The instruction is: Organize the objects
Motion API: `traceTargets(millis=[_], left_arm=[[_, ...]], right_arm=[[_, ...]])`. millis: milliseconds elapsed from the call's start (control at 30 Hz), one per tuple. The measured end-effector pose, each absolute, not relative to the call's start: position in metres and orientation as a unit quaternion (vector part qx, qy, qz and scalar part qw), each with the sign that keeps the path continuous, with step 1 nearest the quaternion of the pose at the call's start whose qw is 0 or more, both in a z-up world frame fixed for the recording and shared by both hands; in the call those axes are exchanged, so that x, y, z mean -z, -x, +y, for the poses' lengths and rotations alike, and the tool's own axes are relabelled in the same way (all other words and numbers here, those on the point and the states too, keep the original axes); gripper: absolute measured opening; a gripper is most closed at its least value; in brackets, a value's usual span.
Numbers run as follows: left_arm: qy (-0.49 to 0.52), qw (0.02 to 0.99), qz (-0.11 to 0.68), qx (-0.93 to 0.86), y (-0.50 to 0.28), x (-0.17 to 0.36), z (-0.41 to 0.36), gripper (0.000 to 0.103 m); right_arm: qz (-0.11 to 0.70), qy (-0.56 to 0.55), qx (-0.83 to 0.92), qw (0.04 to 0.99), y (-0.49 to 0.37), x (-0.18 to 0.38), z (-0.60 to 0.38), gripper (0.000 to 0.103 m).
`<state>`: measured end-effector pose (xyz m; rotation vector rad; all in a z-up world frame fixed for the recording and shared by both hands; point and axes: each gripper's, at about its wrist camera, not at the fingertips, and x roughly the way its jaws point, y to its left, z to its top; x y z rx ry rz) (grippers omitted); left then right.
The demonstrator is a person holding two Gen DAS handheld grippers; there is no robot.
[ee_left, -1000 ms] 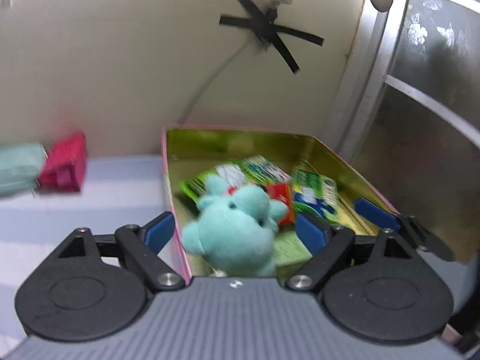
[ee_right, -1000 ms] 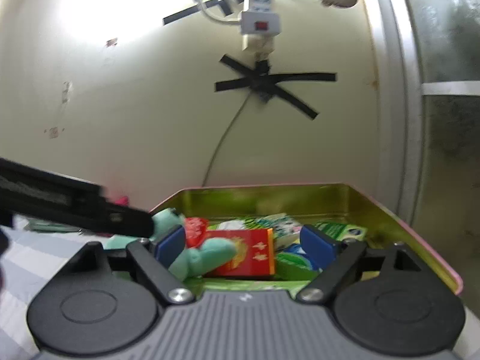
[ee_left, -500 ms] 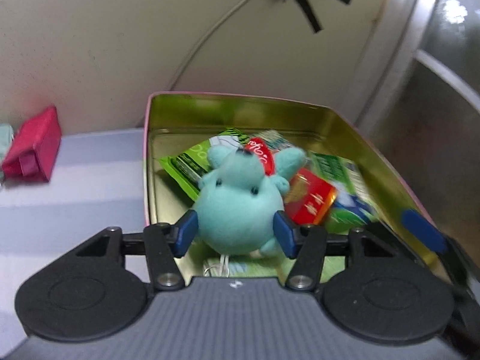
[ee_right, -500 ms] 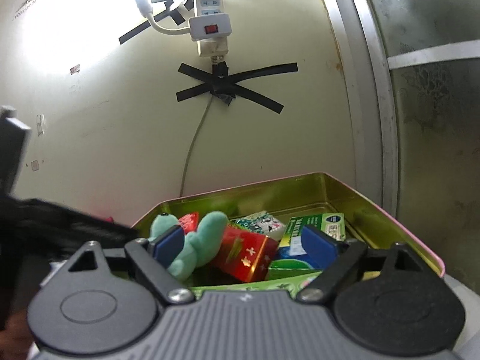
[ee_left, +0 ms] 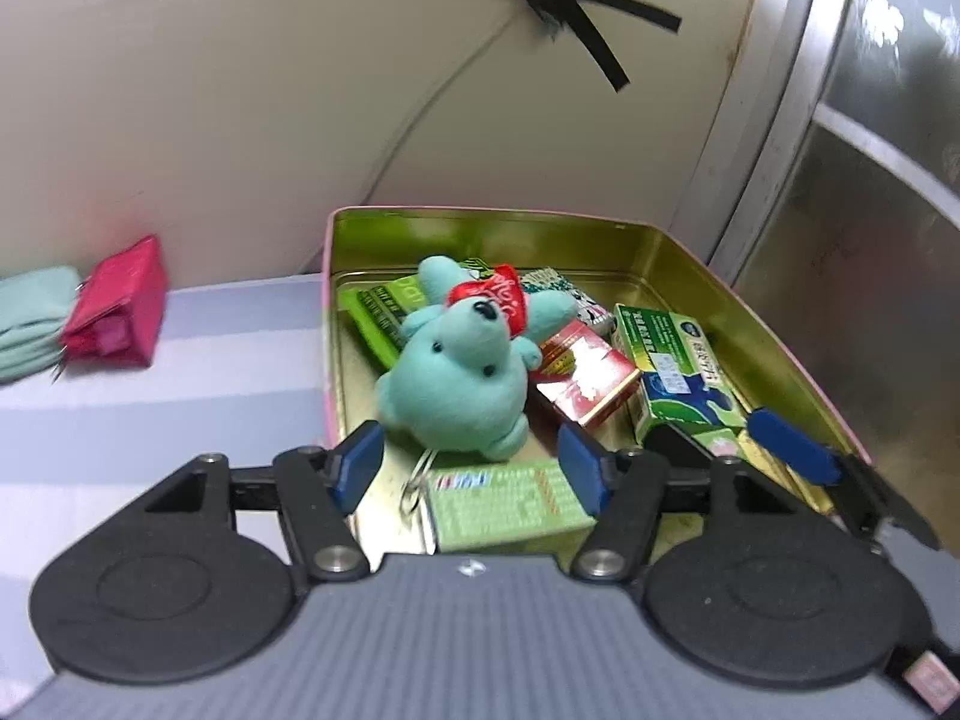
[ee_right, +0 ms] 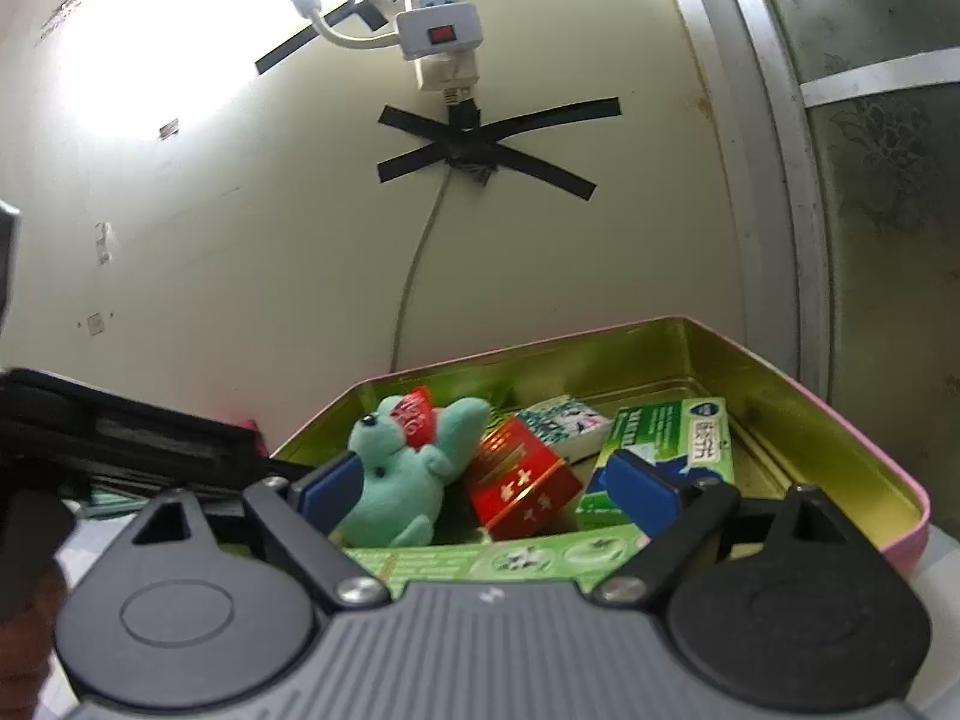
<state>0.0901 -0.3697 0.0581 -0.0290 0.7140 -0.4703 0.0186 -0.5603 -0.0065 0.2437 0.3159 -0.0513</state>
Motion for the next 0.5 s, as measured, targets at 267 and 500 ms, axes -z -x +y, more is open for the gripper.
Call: traceTargets(millis=[267,500], left_arm=[[-0.011,0.927,0.305,0.219,-0.044,-0.067,-0.338,0.067],[-0.05,0.934,0.292,0.198,-0.017,-0.047,-0.302,0.071]], right_arm=[[0.136,-0.138,0.025,0.981,0.045,0.006,-0.552,0.09],[0.174,-0.154,0.003,0.973,0.076,0.012,-0.533,0.09]])
